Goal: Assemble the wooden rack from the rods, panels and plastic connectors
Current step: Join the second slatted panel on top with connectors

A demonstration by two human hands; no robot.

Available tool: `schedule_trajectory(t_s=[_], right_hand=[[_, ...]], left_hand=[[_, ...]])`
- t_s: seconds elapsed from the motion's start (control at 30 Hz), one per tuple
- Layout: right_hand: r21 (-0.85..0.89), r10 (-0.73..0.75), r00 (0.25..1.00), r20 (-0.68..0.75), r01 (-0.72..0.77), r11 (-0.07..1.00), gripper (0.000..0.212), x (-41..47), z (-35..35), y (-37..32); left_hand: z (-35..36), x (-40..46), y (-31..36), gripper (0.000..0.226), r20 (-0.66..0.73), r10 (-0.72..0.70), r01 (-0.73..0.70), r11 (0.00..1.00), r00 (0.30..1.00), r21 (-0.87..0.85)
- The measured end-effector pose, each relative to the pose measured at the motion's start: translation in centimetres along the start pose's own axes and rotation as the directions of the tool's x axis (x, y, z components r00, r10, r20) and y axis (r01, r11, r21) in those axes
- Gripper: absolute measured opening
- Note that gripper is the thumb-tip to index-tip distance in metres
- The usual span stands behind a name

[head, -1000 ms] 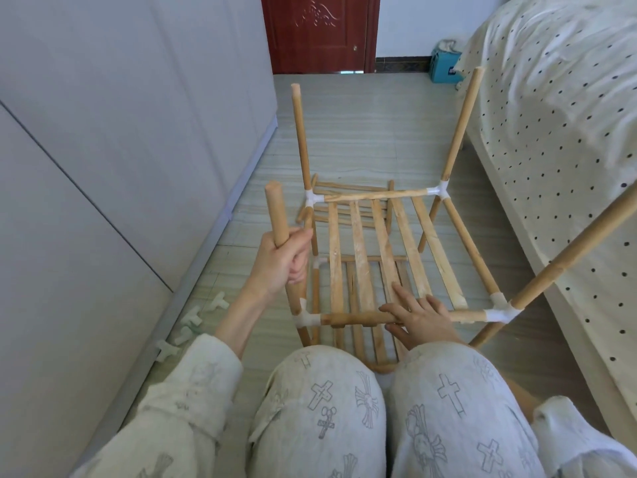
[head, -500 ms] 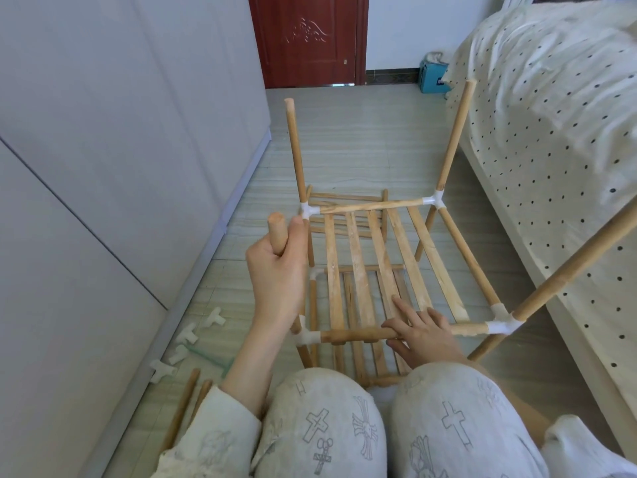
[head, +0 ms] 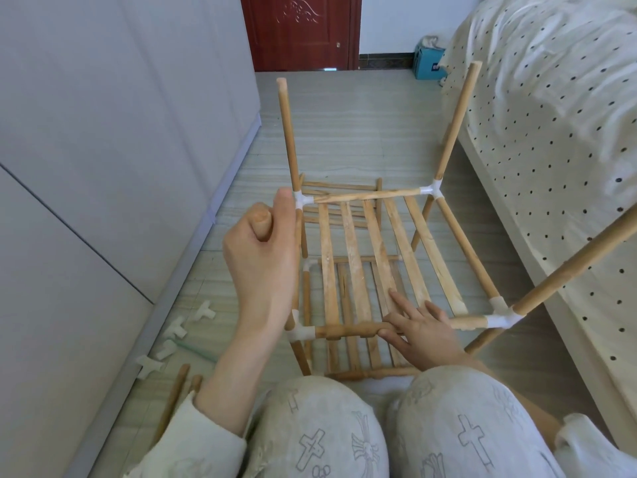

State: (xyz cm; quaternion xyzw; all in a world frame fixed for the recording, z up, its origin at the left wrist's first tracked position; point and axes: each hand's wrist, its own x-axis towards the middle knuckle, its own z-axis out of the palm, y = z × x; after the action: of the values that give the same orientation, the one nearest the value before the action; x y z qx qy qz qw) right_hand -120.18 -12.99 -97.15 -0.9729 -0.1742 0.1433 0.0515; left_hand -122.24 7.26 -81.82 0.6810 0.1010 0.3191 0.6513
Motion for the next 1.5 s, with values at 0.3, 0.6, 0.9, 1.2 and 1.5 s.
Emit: schedule_trajectory(t_s=[0.3, 0.6, 0.9, 1.2, 1.5], right_hand=[[0.08, -0.015, 1.0, 0.019, 0.013, 0.997, 0.087, 0.7, -0.3, 0.2], [0.083, 0.003, 0.998, 0.061, -0.008, 0.997, 0.033, 0.3, -0.9, -0.2], [0.146, 0.0, 1.0, 0.018, -0.002, 0.989, 0.032, 0.5, -0.8, -0.4], [0.236, -0.013, 0.97, 0.245, -0.047, 0.971, 0.028, 3.2, -3.9, -1.2], [0.043, -0.101, 0.944, 0.315, 0.092, 0.995, 0.049, 5.7, -8.9, -4.9]], left_hand=[[-1.0, 2.1, -1.2, 0.052, 0.246, -0.016, 0.046, 0.992, 0.969, -0.117], [-1.5, 1.2, -0.1, 0.051, 0.149, -0.055, 0.056, 0.998, 0.987, 0.004], [-0.2, 2.1, -1.6, 0.053, -0.011, 0.034, -0.034, 0.999, 0.999, 0.005], [-0.1, 4.7, -1.3, 0.046, 0.09, -0.039, 0.039, 0.999, 0.995, -0.006], [-7.5, 2.5, -6.2, 0.016, 0.313, -0.228, 0.157, 0.959, 0.922, 0.234]])
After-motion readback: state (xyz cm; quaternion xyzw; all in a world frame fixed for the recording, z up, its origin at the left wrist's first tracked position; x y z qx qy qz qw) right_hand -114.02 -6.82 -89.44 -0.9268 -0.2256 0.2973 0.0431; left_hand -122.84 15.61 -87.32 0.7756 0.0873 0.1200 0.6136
